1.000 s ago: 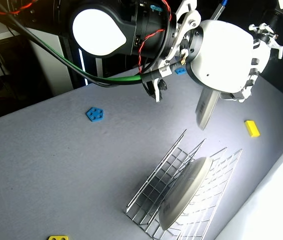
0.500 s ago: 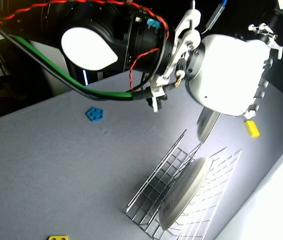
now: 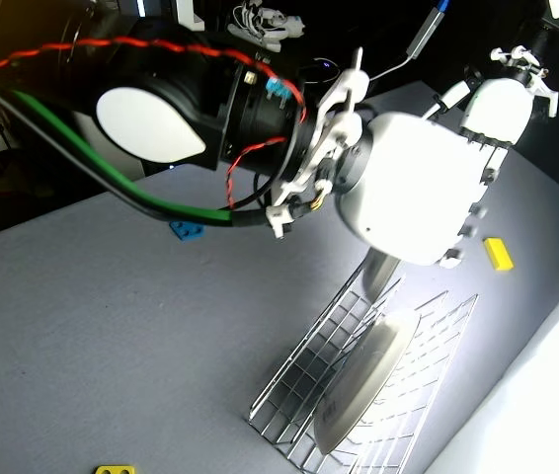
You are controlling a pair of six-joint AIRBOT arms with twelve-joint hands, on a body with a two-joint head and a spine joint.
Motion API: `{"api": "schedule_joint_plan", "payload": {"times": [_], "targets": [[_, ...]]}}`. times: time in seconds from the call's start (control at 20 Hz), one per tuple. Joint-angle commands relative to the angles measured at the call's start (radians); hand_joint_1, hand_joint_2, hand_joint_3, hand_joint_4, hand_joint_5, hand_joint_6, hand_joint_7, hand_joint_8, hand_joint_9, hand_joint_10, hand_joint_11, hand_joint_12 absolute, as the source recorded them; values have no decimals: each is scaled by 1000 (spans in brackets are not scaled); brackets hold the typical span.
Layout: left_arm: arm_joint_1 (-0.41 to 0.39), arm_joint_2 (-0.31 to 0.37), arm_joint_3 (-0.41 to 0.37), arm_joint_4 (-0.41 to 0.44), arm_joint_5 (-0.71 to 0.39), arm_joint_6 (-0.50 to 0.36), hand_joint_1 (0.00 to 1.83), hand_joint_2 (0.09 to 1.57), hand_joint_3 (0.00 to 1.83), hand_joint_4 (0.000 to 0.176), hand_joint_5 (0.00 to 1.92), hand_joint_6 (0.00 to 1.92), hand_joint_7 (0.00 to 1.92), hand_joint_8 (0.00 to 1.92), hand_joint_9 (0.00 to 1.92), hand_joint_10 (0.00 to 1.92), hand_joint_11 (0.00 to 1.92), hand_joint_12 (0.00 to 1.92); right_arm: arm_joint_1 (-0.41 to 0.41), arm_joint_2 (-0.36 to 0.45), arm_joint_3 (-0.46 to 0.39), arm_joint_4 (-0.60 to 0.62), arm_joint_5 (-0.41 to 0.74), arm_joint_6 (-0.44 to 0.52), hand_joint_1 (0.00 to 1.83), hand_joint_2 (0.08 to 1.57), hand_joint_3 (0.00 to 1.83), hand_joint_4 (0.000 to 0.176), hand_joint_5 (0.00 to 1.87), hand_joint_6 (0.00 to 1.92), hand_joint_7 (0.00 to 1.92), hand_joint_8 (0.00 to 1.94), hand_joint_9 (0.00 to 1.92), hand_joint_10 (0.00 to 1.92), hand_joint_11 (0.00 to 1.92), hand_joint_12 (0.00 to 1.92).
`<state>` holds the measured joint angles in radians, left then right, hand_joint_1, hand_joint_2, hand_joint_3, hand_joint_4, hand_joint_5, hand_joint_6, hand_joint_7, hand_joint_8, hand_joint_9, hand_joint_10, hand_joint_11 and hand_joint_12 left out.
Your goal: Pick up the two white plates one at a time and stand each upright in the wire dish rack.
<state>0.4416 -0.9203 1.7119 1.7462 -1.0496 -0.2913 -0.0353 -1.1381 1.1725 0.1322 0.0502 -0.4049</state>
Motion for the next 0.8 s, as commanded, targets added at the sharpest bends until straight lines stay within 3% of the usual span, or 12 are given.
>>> {"api": "schedule_joint_plan", "payload": {"times": [0.0, 0.25, 0.55, 0.65, 0.75], "targets": [[-5, 3, 1, -59, -14, -3, 0, 1095, 1, 0, 31, 8, 25, 7, 11, 4, 0, 0, 11, 8, 3, 22, 153, 16, 1376, 1093, 0, 0, 999, 973, 1081, 827, 877, 1121, 681, 1218], [-5, 3, 1, -58, -14, -3, 0, 1096, 1, 0, 29, 4, 20, 3, 6, 2, 0, 0, -12, 11, 35, 24, 172, 15, 1367, 1119, 2, 0, 955, 1065, 1000, 931, 839, 1179, 632, 1243], [-10, 1, 2, -55, -14, -3, 0, 1093, 0, 0, 28, 1, 21, 1, 5, 1, 0, 0, -29, 9, 77, 24, 184, 14, 1371, 1104, 1, 0, 992, 995, 1030, 853, 869, 1178, 642, 1252], [-10, 1, 2, -53, -14, -3, 0, 1097, 1, 0, 10, 0, 6, 0, 0, 0, 0, 0, -33, 9, 81, 24, 184, 4, 1379, 1081, 1, 0, 1019, 917, 1081, 797, 930, 1095, 693, 1214], [-10, 1, 3, -51, -14, -3, 0, 1097, 1, 0, 24, 6, 21, 6, 7, 3, 0, 0, -39, 12, 81, 23, 183, -10, 1377, 1088, 0, 0, 1007, 959, 1065, 801, 920, 1104, 693, 1192]]}}
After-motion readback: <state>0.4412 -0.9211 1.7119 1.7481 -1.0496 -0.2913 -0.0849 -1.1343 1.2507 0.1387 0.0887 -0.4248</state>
